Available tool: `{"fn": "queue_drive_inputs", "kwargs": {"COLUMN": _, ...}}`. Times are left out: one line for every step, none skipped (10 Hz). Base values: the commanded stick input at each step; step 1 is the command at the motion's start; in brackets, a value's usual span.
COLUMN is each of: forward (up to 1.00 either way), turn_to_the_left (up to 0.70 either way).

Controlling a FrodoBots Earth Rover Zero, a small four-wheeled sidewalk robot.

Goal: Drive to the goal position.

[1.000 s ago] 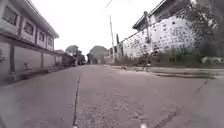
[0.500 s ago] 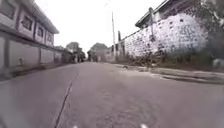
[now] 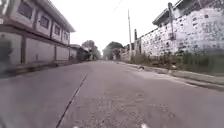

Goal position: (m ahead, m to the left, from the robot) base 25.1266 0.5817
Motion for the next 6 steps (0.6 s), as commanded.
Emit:
{"fn": "queue_drive_inputs", "kwargs": {"forward": 1.00, "turn_to_the_left": 0.02}}
{"fn": "queue_drive_inputs", "kwargs": {"forward": 1.00, "turn_to_the_left": 0.02}}
{"fn": "queue_drive_inputs", "kwargs": {"forward": 1.00, "turn_to_the_left": 0.02}}
{"fn": "queue_drive_inputs", "kwargs": {"forward": 1.00, "turn_to_the_left": 0.02}}
{"fn": "queue_drive_inputs", "kwargs": {"forward": 1.00, "turn_to_the_left": 0.02}}
{"fn": "queue_drive_inputs", "kwargs": {"forward": 1.00, "turn_to_the_left": 0.02}}
